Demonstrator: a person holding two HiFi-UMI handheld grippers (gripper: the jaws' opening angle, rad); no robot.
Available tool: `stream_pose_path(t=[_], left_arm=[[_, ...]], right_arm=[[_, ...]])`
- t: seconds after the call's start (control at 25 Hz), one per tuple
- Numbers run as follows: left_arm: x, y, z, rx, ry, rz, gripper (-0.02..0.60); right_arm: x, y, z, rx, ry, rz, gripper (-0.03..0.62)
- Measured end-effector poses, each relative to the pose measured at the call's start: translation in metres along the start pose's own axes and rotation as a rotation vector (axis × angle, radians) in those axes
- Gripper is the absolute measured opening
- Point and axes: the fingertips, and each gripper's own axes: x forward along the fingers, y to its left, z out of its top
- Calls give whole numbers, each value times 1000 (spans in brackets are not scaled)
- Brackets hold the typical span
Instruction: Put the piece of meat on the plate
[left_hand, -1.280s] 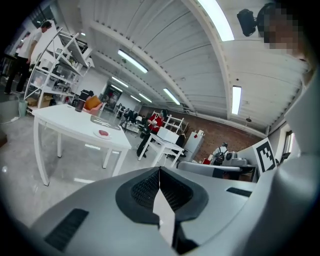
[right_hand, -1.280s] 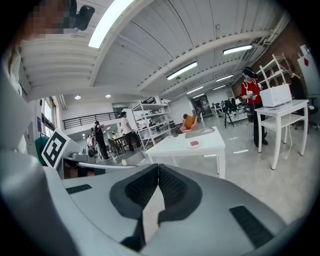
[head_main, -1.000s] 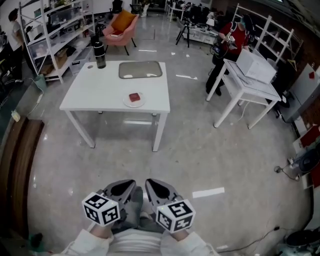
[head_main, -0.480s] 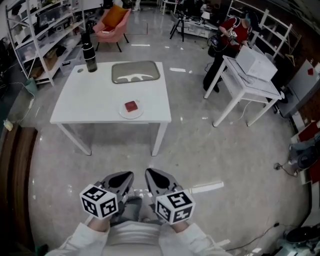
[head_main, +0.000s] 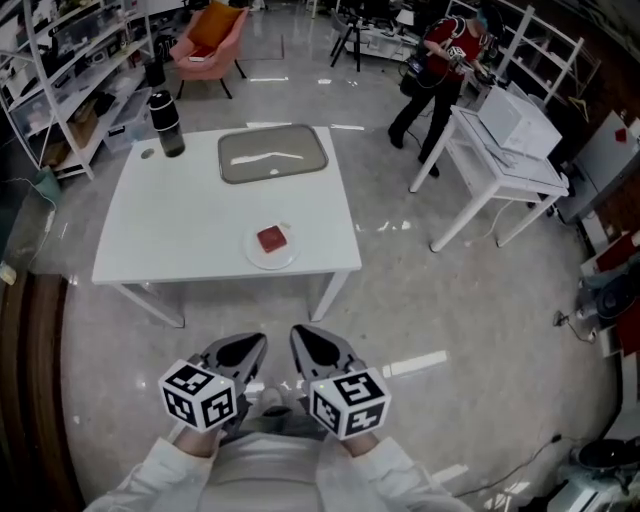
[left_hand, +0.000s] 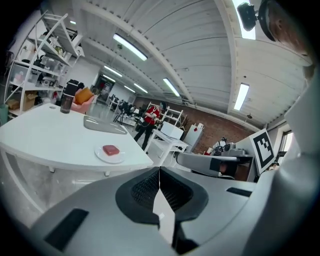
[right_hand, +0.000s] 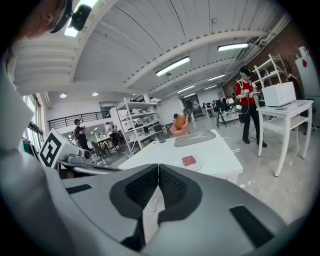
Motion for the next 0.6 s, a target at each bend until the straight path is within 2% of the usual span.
stream_pose_path(t=[0.24,0.6], left_arm=[[18,30,6,-39,30,-14,9],[45,85,19,-93,70,42,9]], right_arm=[[30,-16,-3,34,40,-35,15],[74,-52,0,65,108,-70,15]])
